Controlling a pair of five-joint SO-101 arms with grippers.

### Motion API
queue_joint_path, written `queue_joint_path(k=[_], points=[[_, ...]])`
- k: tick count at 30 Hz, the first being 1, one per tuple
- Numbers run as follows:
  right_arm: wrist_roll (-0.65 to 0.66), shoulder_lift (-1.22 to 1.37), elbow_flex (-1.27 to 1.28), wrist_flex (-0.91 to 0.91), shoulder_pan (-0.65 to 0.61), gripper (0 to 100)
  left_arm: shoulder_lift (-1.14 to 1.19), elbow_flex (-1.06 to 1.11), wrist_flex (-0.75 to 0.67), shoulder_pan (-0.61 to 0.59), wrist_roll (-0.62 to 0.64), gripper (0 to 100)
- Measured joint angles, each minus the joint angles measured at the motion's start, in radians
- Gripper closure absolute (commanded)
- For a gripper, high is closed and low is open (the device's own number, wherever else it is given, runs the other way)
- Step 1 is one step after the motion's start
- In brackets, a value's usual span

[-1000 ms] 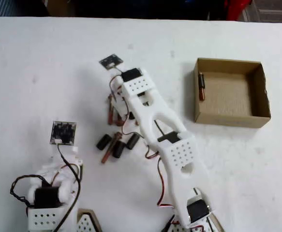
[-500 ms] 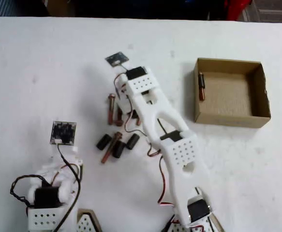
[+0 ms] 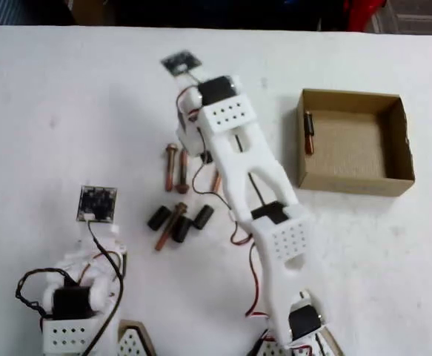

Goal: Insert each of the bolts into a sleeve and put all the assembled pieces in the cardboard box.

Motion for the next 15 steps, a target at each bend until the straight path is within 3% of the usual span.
queue_joint_path(k=[15], points=[[0.000,-0.473,0.100,0.008,-0.002,98.2,0.000,0.000,0.000,0.000,0.000,98]])
